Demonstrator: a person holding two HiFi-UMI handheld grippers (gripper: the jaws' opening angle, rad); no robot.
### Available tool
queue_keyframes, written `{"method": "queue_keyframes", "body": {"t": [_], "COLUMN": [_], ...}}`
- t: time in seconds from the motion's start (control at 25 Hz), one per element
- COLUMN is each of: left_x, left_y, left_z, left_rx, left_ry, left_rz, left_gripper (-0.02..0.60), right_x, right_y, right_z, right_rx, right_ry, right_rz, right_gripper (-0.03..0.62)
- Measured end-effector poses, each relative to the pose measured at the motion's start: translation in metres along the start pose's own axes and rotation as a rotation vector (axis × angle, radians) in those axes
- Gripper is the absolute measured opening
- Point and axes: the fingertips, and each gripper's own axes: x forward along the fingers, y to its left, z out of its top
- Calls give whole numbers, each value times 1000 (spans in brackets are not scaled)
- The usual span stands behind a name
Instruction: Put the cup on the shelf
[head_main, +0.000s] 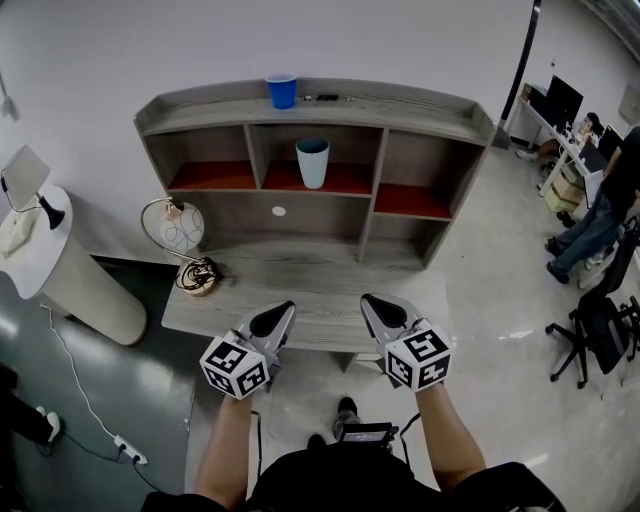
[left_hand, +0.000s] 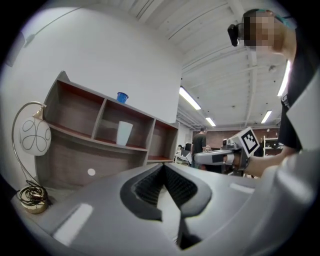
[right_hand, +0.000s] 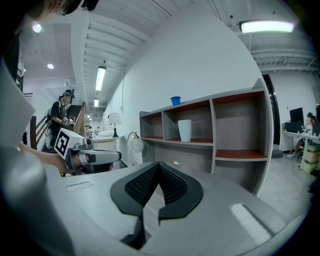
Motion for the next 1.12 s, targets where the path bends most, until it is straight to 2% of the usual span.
{"method": "queue_keyframes", "body": {"t": [0.4,1.12], "left_x": [-28,-16], "left_y": [-39,-73], "left_z": [-24,-26], "left_rx": [-27,18], "left_ry": [7,20], "left_rz": [-70,-11], "left_gripper": [0,0], "right_x": [-55,-83], "right_y": [32,17], "right_z": [-23,-20], "right_rx": [16,10], "right_ry": [28,-2], "right_rz": [-72,-14], "right_gripper": [12,12]}}
